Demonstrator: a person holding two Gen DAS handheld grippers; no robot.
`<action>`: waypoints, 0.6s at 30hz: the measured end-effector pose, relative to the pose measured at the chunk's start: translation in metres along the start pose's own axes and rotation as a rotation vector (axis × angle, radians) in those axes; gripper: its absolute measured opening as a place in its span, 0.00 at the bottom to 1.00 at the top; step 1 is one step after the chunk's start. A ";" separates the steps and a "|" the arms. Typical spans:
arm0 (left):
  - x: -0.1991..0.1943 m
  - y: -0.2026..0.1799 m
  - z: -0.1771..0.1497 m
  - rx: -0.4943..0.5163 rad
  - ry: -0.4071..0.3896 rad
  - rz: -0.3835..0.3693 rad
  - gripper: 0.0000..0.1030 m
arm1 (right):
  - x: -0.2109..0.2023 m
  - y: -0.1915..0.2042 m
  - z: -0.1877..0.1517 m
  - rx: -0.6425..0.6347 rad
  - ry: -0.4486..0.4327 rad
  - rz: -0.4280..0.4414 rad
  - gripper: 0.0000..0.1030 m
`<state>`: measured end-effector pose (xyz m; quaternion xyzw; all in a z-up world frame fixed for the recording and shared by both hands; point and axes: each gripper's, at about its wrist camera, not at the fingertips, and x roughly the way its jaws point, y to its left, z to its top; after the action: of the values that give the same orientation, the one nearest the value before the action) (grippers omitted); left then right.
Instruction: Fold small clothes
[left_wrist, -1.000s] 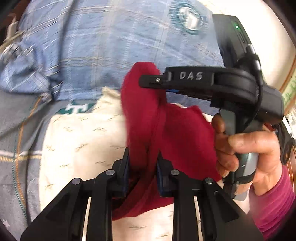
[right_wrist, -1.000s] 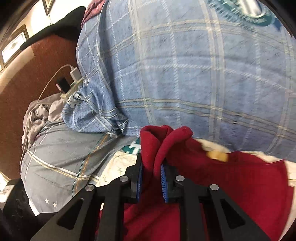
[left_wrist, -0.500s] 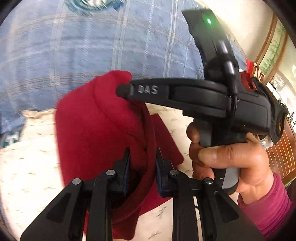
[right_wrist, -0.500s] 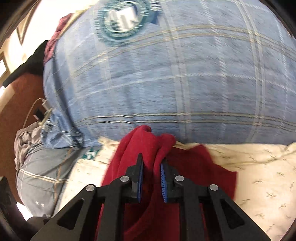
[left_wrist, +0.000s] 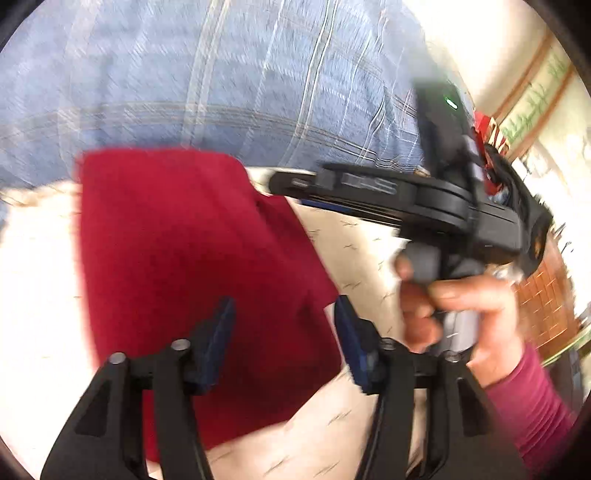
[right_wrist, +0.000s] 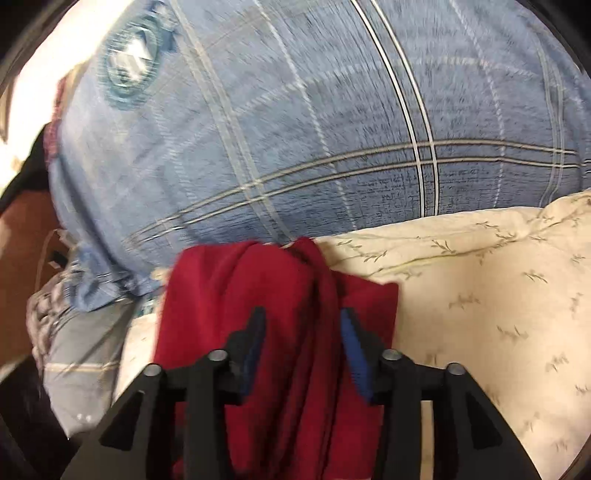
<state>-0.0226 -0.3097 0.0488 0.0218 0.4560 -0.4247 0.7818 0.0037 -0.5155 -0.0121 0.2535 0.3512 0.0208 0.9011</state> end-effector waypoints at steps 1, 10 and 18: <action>-0.014 0.003 -0.006 0.025 -0.035 0.042 0.59 | -0.008 0.004 -0.006 -0.014 -0.005 0.023 0.60; -0.016 0.058 -0.038 -0.072 -0.019 0.178 0.60 | 0.030 0.030 -0.036 -0.022 0.106 -0.050 0.66; -0.018 0.054 -0.038 -0.059 -0.037 0.183 0.60 | 0.011 0.063 -0.044 -0.228 -0.007 -0.117 0.16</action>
<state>-0.0158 -0.2478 0.0211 0.0326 0.4497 -0.3384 0.8260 -0.0074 -0.4394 -0.0167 0.1287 0.3576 0.0071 0.9249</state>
